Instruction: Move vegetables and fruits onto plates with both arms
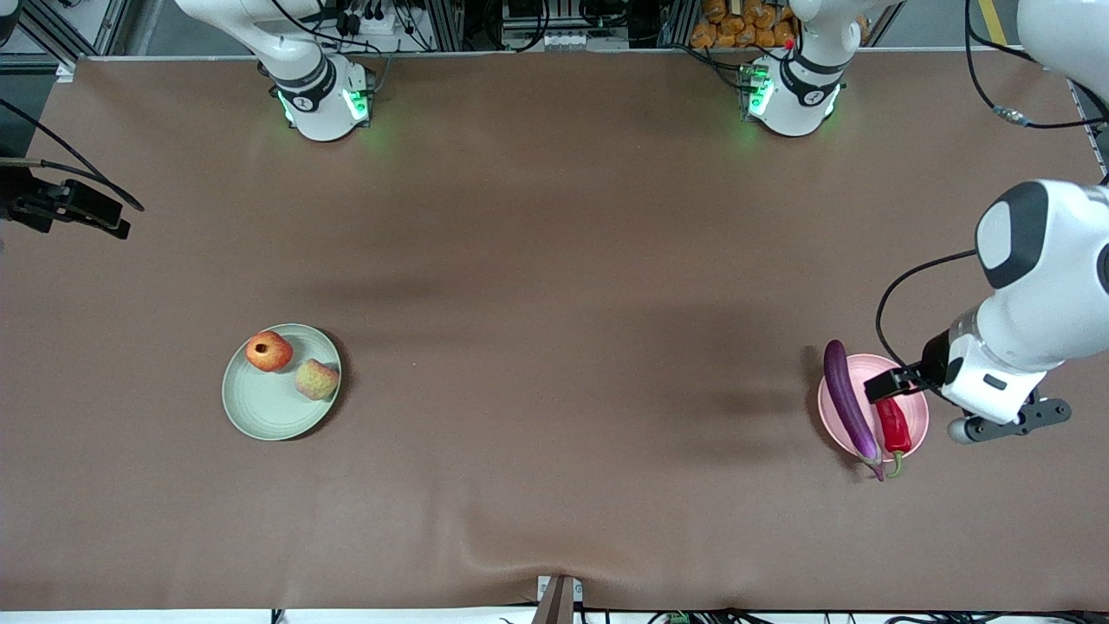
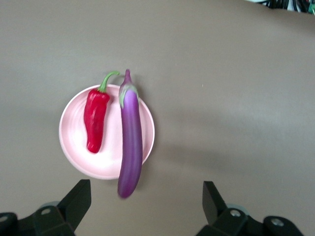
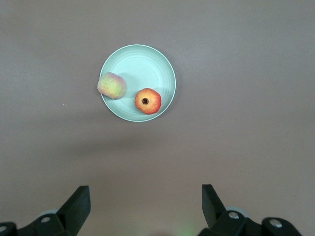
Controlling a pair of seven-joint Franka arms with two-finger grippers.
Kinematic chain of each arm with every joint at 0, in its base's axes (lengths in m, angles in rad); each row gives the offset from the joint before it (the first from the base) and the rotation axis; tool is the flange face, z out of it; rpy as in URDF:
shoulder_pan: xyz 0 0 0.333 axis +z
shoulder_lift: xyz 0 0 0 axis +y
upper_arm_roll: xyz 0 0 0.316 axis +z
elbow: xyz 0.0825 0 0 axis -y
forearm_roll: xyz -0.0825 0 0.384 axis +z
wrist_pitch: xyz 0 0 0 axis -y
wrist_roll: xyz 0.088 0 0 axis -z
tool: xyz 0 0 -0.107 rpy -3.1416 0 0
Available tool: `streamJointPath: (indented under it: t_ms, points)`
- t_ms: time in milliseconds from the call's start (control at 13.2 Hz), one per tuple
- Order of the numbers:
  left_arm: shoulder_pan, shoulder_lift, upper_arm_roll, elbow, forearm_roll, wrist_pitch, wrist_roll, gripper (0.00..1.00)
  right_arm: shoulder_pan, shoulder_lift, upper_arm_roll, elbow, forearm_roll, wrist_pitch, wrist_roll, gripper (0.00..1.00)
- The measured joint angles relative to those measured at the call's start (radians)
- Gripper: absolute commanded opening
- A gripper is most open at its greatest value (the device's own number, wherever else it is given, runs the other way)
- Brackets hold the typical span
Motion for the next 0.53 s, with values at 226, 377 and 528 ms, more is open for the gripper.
streamJointPath:
  t_ms: [226,377,528]
  points:
    - [-0.004,-0.104,-0.007,0.008,0.000,-0.107,0.000,1.00,0.000,0.000,0.000,0.000,0.000,0.000,0.000,1.00]
    - [-0.004,-0.175,-0.019,0.012,-0.013,-0.170,0.001,1.00,0.000,0.000,0.000,0.000,0.000,0.000,0.000,1.00]
    - [-0.004,-0.239,-0.030,0.019,-0.066,-0.253,0.001,1.00,0.000,0.000,0.000,0.000,0.000,0.000,0.000,1.00]
